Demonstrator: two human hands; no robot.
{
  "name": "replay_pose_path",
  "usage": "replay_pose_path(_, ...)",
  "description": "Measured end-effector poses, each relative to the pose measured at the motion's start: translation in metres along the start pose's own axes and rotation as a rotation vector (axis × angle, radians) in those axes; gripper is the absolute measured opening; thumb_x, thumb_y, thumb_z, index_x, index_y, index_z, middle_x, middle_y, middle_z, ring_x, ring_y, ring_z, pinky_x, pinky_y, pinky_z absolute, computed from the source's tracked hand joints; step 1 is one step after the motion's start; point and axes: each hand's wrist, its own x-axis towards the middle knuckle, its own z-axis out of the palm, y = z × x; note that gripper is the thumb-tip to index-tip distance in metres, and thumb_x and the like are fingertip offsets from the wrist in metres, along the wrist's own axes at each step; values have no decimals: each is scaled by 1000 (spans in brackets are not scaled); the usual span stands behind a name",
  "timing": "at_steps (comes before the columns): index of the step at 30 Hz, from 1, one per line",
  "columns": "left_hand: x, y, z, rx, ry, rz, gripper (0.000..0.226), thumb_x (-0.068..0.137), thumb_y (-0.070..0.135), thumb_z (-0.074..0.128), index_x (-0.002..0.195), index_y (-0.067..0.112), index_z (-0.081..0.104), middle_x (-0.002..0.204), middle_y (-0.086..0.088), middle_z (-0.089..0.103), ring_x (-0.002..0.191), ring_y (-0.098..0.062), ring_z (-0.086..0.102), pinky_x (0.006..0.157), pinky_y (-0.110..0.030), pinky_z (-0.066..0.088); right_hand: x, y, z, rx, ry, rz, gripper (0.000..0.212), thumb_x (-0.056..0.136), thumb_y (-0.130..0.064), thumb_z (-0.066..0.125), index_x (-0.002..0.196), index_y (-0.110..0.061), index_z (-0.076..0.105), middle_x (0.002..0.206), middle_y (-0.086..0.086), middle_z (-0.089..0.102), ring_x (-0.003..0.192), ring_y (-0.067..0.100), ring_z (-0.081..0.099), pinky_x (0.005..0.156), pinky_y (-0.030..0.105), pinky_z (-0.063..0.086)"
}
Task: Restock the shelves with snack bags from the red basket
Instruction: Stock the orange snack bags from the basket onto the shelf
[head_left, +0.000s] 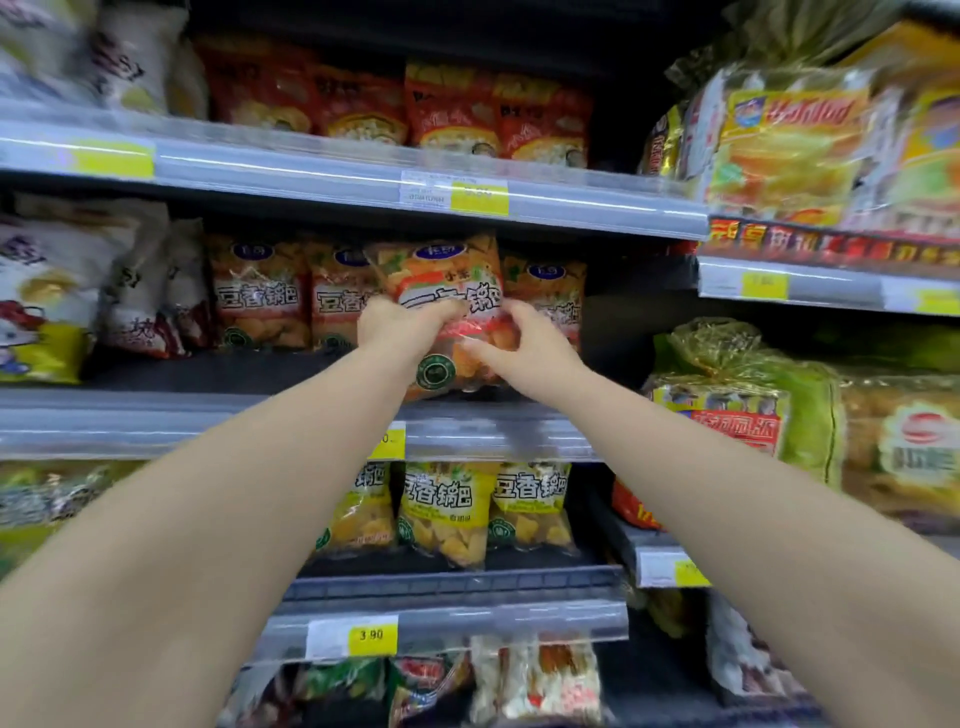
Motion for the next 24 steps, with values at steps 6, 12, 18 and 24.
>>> replay_pose_path(6, -34, 11, -13, -3, -49, 25, 73, 57, 42, 86, 116, 12, 56, 111, -8, 64, 96, -29, 65, 84, -44, 55, -31, -24, -3, -131, -34, 42, 113, 61, -75, 66, 149, -22, 19, 150, 7, 31, 135, 29, 32, 106, 50, 35)
replay_pose_path(12, -35, 20, -25, -222, -274, -37, 26, 83, 27, 65, 105, 13, 63, 104, -11, 71, 89, -25, 69, 81, -45, 57, -25, -42, 17, -129, 125, 192, 101, 66, -68, 69, 139, -15, 24, 137, 12, 39, 122, 33, 43, 96, 50, 43)
replay_pose_path(18, -1, -1, -52, 64, -311, 130, 18, 93, 23, 48, 101, 18, 64, 108, -2, 65, 106, -20, 58, 82, -31, 46, 5, -24, 32, -22, 111, 250, 74, 70, -60, 71, 119, -16, 37, 116, 5, 58, 104, 29, 59, 80, 39, 50)
replay_pose_path(24, 32, -58, -96, 1265, -414, 328, 64, 93, 66, 20, 142, 29, 42, 146, -3, 44, 131, -28, 42, 104, -40, 35, 60, -22, 52, -162, 77, 307, 95, 72, -66, 65, 136, -10, 26, 131, 12, 50, 113, 34, 54, 72, 35, 40)
